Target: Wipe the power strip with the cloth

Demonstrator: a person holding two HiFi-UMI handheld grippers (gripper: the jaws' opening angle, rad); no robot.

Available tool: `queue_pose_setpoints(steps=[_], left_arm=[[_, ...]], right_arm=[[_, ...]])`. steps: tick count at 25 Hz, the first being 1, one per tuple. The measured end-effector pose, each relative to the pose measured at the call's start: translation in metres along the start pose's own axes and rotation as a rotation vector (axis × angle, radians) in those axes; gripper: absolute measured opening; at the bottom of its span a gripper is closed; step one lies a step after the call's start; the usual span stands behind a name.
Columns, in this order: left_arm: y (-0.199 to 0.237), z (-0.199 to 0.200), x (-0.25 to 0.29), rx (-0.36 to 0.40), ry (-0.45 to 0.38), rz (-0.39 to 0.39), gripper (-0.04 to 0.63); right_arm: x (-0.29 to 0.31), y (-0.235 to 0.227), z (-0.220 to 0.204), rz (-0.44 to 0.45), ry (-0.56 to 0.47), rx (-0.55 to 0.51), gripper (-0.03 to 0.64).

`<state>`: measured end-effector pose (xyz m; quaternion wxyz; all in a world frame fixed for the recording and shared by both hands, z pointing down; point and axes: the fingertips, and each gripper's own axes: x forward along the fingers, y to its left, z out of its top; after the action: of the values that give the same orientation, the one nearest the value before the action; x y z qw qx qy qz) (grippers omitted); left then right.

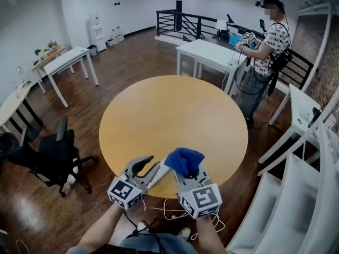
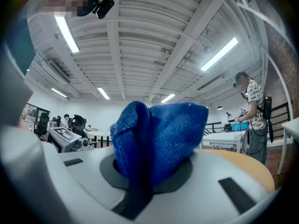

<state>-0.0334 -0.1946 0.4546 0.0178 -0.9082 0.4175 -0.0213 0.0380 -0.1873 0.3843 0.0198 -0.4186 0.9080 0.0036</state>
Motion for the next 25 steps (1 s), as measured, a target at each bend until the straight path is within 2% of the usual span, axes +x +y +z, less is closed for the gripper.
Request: queue_pose_setpoints(steps=[5,10,17,20,25], left_arm=[[0.004,-0.065,-0.001,0.018,0.163,-0.002,0.200],[0.009,-0.138,-0.015,-0.010,0.322,0.028,0.272],[0.009,-0.204,-0.033,-0.032,0.510,0.059,0.305],[0.006,-0.223,-0.036,-0.034,0.567,0.058,0.318],[0.006,-0.227,-0.035,0.013,0.595,0.085,0.318]], right_arm=[[-0.003,-0.001,-0.008,-0.019,-0.002,0.008,0.060],[-0.007,0.000,-0.024,-0.018,0.042,0.022,0.060],[-0.007,0.003,-0.039,-0.014,0.078,0.048,0.060],[-0.008,0.001,-0.041,-0.014,0.081,0.053,0.060],[-0.011,0.001,-0.052,-0.020,0.099,0.074,0.060]])
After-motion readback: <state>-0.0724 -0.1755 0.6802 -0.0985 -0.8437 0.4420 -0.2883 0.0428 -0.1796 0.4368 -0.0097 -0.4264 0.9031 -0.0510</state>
